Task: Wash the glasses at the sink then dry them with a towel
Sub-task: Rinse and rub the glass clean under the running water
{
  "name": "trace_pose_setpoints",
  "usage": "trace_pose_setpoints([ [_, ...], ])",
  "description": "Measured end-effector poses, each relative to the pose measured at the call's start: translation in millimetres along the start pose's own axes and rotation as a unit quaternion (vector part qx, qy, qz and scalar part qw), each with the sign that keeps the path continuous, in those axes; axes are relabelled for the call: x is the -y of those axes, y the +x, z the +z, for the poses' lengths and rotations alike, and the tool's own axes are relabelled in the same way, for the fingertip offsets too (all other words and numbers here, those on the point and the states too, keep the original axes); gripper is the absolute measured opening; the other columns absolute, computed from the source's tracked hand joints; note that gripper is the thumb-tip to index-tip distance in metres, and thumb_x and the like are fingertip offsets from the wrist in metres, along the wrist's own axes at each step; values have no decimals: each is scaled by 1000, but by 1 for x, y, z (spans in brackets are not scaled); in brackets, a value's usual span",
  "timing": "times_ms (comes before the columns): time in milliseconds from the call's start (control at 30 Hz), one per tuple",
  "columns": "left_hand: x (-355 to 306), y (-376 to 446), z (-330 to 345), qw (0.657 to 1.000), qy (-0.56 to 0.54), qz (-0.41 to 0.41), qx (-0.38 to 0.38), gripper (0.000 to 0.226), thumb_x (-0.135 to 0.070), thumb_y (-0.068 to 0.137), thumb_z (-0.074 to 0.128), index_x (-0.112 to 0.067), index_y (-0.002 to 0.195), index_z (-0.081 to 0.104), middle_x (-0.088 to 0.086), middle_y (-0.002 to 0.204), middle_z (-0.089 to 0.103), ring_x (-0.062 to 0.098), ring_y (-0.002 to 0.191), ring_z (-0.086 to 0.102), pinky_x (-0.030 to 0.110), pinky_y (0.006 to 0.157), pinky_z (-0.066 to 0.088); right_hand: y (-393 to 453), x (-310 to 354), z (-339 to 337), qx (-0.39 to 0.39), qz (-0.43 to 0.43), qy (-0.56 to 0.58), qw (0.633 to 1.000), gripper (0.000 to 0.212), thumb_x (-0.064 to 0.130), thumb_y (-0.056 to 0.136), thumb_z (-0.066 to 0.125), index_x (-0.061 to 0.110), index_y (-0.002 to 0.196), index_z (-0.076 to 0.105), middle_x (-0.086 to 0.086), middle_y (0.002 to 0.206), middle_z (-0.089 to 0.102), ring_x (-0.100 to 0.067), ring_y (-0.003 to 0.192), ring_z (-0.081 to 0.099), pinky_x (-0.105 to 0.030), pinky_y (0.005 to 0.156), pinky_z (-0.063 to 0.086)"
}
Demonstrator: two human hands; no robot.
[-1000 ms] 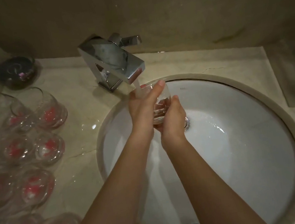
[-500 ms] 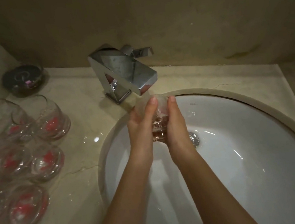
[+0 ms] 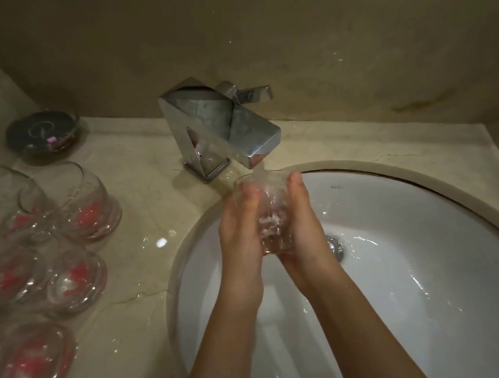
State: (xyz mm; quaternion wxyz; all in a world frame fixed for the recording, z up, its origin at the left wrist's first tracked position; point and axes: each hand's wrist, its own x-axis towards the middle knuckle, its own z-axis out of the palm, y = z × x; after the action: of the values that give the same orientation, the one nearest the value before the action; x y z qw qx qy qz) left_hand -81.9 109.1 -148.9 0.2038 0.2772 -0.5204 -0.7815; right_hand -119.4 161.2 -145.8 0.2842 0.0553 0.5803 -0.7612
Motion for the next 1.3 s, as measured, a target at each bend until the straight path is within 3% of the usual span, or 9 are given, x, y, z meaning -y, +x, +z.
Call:
trace_pose_setpoints([
  [67,-2,1,-1,999,-34,-38,-1,61,-61,81,57,-13,116,68,8,107,74,24,99,71,37,85,54,-3,-1,-2,9,18,46,999,74,72,81,48,11,120,64,-15,114,69,-31,107,66,-47,95,52],
  [267,2,-1,1,1000,10,5,3,57,-56,89,53,-5,111,67,11,100,74,23,93,72,27,73,55,-7,-6,-6,-28,-41,-115,992,74,78,48,64,31,105,50,1,105,67,-12,92,69,-40,86,56],
  [500,3,-3,2,997,-44,-61,15,58,-60,77,61,-14,112,70,9,106,74,25,100,70,36,84,51,-3,-7,-12,1,-1,13,1000,77,71,64,63,14,115,65,-11,111,70,-26,102,69,-52,97,50],
  [633,8,-5,2,999,-18,-39,6,68,-62,73,61,-6,112,67,14,106,73,27,100,70,36,80,53,-7,-11,-11,-10,-14,-29,999,85,70,52,72,15,114,57,-4,104,72,-16,92,72,-43,90,55],
  [767,5,-2,-1,997,-22,-72,21,67,-62,68,67,-8,106,70,15,103,73,30,96,70,34,75,52,-7,-11,-11,-40,8,-16,999,101,76,44,73,9,114,49,-4,90,73,-19,87,73,-48,88,56],
  [867,4,-1,-1,996,-55,-70,25,45,-54,73,67,-15,95,74,6,93,75,20,87,72,31,74,52,-3,-11,-10,-33,22,20,999,94,79,52,69,11,115,61,-7,104,73,-24,96,71,-49,92,53],
  [967,5,-2,-2,997,-42,-56,18,50,-52,78,60,-12,105,71,8,99,75,23,93,72,33,78,53,-5,-12,-6,-22,30,46,998,83,77,64,63,14,118,63,-9,113,70,-22,101,69,-46,94,52],
  [1167,2,-5,-2,999,-34,-36,1,54,-53,79,58,-9,108,70,10,99,74,25,93,72,37,80,52,-8,-4,-6,-48,2,-27,998,89,75,48,63,11,110,54,2,84,71,-18,85,72,-48,89,55],
  [1300,2,-3,-3,997,-52,-60,18,63,-59,69,65,-11,110,70,9,102,74,24,95,71,34,76,52,0,-7,-6,-31,13,-16,999,84,78,61,63,12,113,64,-8,106,72,-25,97,70,-50,93,52],
])
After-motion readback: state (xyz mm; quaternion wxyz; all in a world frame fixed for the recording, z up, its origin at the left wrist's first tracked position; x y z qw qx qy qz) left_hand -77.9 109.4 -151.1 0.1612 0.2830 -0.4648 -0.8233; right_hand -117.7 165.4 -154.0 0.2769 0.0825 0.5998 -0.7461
